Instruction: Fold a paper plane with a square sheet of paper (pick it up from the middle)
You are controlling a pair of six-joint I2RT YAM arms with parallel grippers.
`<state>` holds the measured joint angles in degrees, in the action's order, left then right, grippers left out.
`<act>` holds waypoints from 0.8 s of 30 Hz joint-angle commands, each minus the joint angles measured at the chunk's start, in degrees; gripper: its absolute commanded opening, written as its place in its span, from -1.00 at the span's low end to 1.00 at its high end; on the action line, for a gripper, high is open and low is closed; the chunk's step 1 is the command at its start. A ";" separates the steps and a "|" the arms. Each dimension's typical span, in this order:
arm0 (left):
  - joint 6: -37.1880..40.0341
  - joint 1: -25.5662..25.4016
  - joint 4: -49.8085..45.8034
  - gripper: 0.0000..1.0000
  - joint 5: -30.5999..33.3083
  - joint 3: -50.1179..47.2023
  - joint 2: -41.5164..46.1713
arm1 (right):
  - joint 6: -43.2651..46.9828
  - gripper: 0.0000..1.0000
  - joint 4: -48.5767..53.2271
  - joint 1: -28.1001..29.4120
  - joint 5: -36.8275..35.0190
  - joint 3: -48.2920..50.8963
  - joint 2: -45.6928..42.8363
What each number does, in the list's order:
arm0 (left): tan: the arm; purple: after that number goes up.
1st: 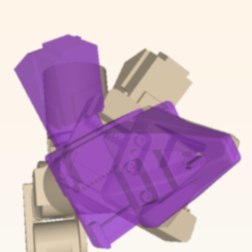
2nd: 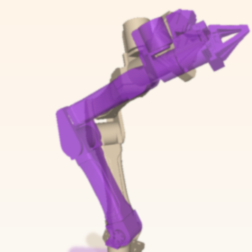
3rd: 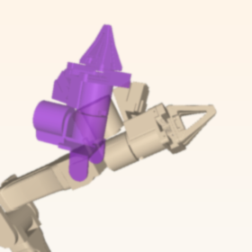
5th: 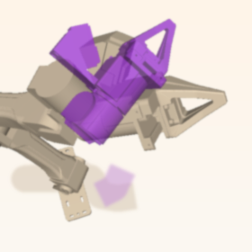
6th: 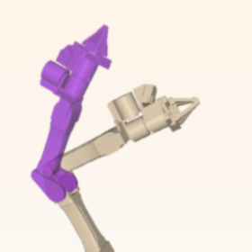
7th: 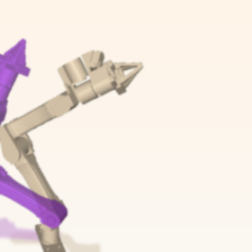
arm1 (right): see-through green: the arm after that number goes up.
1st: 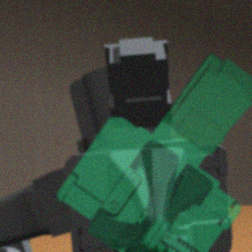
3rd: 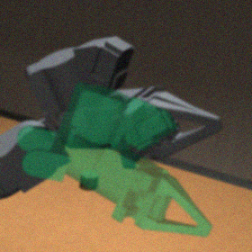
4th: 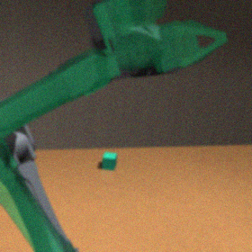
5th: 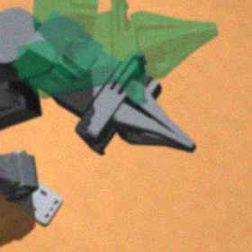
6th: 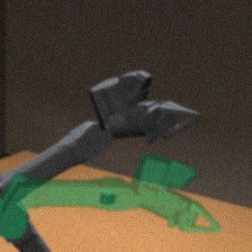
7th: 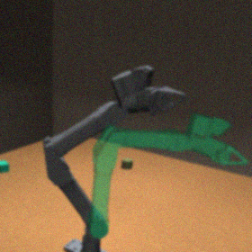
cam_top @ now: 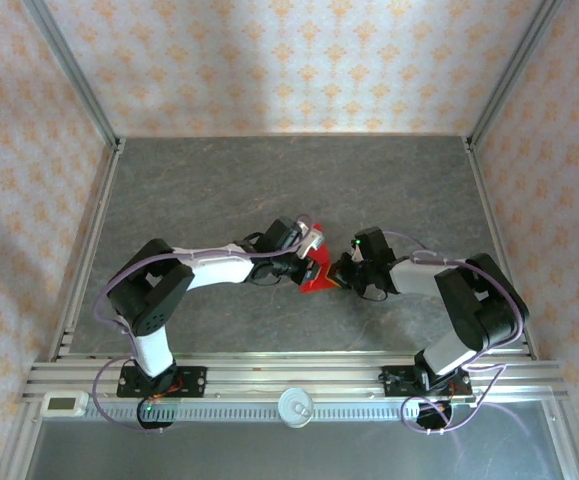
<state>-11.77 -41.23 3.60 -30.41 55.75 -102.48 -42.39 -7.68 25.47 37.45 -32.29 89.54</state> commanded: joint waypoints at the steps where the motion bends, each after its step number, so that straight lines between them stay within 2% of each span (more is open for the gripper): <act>1: 1.85 1.06 -1.07 -0.90 1.14 1.34 -0.81 | 1.17 -0.99 4.90 0.17 -3.62 -0.27 0.84; 11: 2.76 2.64 -1.23 -0.89 1.23 1.93 -2.85 | 1.26 -0.99 5.40 0.12 -3.88 -0.40 0.68; 24: 4.21 3.09 -2.82 -0.88 4.73 3.11 -5.48 | 1.26 -0.99 5.57 0.11 -3.79 -0.67 0.65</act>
<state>-8.88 -38.57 2.63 -27.55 57.34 -106.37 -41.93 -6.81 25.47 37.23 -32.71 89.54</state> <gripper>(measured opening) 0.060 0.055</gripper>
